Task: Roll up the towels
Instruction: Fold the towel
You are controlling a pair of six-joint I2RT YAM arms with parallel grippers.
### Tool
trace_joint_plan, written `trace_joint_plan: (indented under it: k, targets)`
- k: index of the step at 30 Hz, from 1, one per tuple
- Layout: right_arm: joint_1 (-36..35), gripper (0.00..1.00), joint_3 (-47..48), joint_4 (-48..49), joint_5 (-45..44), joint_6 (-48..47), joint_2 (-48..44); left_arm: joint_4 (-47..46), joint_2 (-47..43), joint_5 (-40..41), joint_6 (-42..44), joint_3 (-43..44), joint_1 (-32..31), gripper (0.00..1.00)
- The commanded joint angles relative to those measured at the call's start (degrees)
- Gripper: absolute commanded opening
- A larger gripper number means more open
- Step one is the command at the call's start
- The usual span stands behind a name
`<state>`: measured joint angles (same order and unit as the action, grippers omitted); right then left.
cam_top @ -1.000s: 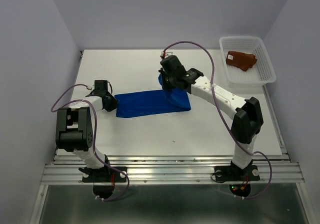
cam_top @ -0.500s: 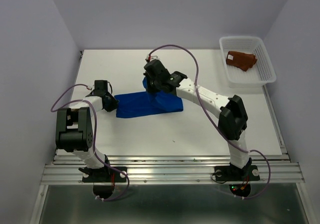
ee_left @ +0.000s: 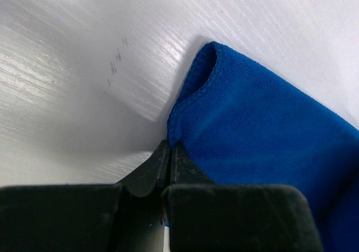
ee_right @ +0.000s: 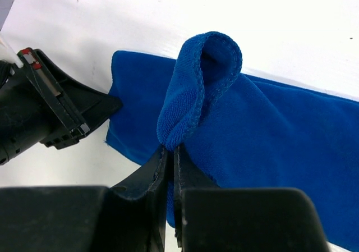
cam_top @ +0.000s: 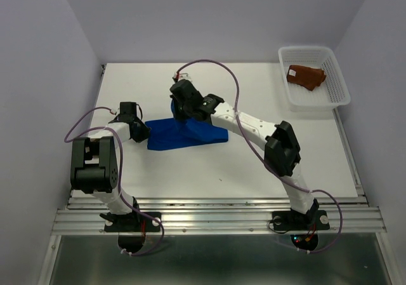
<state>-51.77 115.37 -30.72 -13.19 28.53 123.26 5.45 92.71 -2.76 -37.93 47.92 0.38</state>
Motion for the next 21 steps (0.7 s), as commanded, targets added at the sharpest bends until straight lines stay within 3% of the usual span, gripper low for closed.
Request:
trace_joint_plan:
  k: [1,21]
  targets:
    - [-1.1,0.02,3.1,5.0,-1.9,1.6,2.4,4.0,-1.2,1.2,1.3,-0.5,0.0,0.0]
    - [-2.2,0.03,5.9,12.2,3.0,6.3,11.1,4.0,-0.5,1.5,1.1,-0.5,0.0,0.0]
